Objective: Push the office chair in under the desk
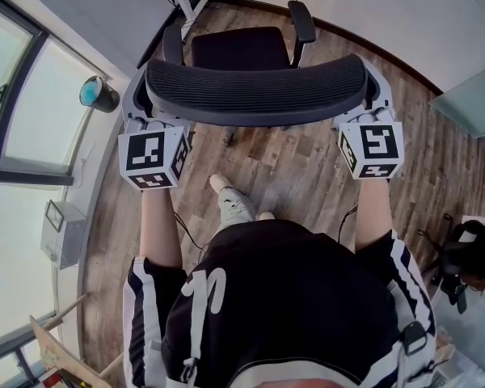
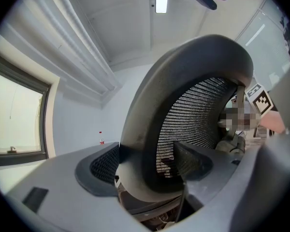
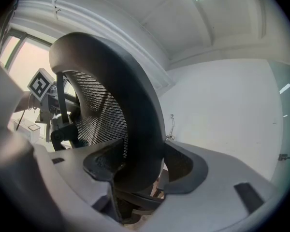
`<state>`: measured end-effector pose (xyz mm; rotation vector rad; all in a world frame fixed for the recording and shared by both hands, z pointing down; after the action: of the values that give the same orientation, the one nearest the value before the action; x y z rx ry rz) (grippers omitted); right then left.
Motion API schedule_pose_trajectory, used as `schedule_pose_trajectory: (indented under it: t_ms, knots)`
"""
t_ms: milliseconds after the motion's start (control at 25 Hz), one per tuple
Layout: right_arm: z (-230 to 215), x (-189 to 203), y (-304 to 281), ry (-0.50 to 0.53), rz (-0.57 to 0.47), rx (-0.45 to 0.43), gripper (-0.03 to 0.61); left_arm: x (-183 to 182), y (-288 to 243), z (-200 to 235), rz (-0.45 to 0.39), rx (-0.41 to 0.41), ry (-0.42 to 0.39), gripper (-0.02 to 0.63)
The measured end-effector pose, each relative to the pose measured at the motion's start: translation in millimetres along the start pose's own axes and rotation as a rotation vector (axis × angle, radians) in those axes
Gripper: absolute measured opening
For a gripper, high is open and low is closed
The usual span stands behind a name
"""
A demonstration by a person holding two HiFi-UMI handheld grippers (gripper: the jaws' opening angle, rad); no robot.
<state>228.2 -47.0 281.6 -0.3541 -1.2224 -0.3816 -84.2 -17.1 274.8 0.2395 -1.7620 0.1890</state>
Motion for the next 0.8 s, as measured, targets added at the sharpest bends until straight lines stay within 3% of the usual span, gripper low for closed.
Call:
schedule_pose_trajectory:
  t_ms: [800]
  knots:
    - [10.4, -8.2, -42.7, -0.009, 0.006, 0.049, 0.272, 7.0, -35.2, 43.0, -0.039, 0.055, 0.004, 0.341]
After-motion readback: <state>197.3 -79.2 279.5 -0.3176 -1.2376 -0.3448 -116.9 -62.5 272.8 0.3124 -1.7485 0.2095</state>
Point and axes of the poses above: the fingertips, and each gripper's own axes: y backward along the fingers, z to its left, x out of its underside, the point moved 7 cm from there along y, backward along the fingers
